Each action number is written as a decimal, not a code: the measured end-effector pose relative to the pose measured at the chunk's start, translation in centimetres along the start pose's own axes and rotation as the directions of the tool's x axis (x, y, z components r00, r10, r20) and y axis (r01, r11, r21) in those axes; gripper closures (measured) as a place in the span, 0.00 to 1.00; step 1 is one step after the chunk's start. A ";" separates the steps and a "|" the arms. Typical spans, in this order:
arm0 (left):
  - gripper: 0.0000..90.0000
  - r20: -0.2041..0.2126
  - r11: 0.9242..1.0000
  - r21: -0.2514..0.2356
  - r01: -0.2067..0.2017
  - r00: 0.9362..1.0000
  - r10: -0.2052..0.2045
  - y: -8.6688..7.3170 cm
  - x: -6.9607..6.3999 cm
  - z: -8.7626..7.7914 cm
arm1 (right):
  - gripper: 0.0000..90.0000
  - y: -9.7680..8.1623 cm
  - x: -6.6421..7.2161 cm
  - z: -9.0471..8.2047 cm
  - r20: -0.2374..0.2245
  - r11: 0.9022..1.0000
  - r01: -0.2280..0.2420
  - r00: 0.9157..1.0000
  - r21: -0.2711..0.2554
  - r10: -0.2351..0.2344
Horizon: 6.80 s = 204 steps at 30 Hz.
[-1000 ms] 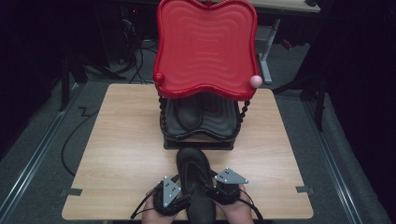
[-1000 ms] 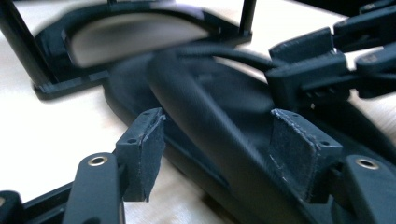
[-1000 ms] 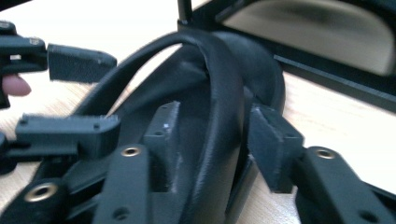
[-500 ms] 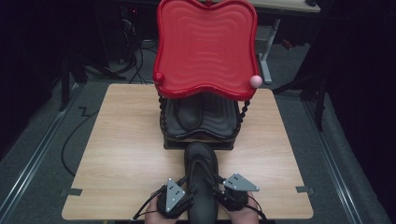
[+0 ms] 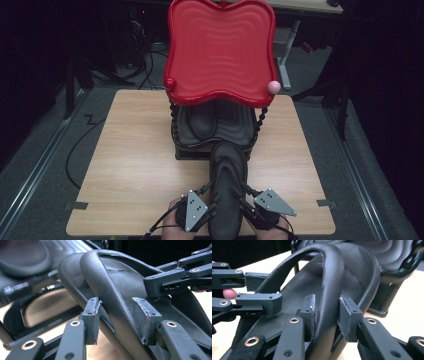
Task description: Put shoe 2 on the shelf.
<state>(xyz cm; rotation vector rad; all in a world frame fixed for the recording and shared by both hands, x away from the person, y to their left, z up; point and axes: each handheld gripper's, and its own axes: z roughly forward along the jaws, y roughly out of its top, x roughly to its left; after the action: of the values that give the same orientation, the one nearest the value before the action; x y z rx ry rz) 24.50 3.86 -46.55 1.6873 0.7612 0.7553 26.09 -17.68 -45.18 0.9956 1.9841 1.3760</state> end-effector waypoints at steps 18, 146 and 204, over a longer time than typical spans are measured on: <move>0.68 -0.077 0.996 -0.084 -0.012 0.997 0.005 4.6 4.6 7.1 | 0.77 6.3 -4.6 4.5 0.110 0.992 0.031 0.994 -0.126 -0.017; 0.84 -0.171 0.989 -0.107 0.102 0.978 -0.119 3.0 4.5 10.1 | 1.00 4.8 -8.2 9.7 0.259 0.997 0.016 0.966 -0.082 0.006; 0.90 -0.350 0.985 -0.148 0.090 0.927 -0.137 0.9 10.9 6.3 | 0.99 5.4 -6.2 10.0 0.221 0.995 0.004 0.975 -0.103 0.019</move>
<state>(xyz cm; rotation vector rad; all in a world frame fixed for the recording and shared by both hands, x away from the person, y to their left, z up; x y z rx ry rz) 36.05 8.83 -45.89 1.3908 1.0307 1.0245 38.78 -15.99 -43.48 1.0605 1.7301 1.2954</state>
